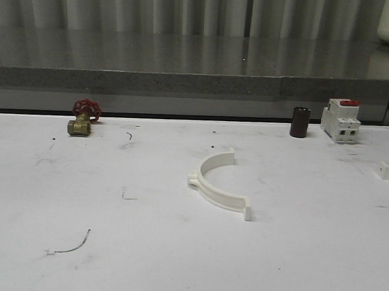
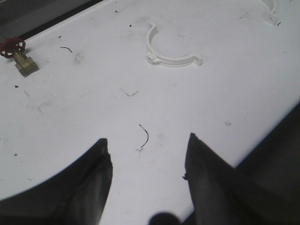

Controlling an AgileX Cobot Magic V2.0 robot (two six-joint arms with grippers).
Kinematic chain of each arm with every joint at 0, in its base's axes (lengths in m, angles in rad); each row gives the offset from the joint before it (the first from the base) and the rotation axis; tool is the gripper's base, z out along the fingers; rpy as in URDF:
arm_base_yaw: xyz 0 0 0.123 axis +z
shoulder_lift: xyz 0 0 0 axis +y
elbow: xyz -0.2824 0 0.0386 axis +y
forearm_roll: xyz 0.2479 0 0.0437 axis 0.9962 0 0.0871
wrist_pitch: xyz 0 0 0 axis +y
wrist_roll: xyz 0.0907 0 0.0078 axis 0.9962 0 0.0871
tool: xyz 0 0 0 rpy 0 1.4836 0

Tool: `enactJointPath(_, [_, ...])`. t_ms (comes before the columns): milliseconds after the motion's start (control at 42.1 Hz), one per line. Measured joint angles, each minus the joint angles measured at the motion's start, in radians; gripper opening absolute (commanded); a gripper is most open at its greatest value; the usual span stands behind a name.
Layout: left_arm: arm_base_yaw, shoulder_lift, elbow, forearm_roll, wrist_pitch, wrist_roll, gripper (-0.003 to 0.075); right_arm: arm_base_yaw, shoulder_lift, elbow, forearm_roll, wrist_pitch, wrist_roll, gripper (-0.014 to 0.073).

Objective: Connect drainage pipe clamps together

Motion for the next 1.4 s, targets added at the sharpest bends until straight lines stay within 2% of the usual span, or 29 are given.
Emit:
enactJointPath(214, [0.0,0.0,0.0,0.0,0.0,0.0,0.0356,0.0,0.134,-0.167,-0.02,0.19,0.003,0.0447])
enactJointPath(356, [0.0,0.0,0.0,0.0,0.0,0.0,0.0356,-0.005,0.186,-0.192,-0.02,0.223,0.003,0.0447])
enactJointPath(451, [0.0,0.0,0.0,0.0,0.0,0.0,0.0356,-0.047,0.218,-0.194,0.002,0.221,0.0,0.0447])
enactJointPath(594, [0.0,0.0,0.0,0.0,0.0,0.0,0.0356,-0.173,0.287,-0.2,0.096,0.192,-0.077,0.0447])
enactJointPath(712, [0.0,0.0,0.0,0.0,0.0,0.0,0.0356,-0.234,0.383,-0.2,0.171,0.14,-0.148,0.0447])
enactJointPath(1092, [0.0,0.0,0.0,-0.002,0.001,0.0,0.0356,-0.241,0.727,-0.2,0.182,-0.09,-0.175,0.0447])
enactJointPath(1401, [0.0,0.0,0.0,-0.002,0.002,0.0,0.0356,-0.241,0.917,-0.202,0.146,-0.165,-0.176,0.0447])
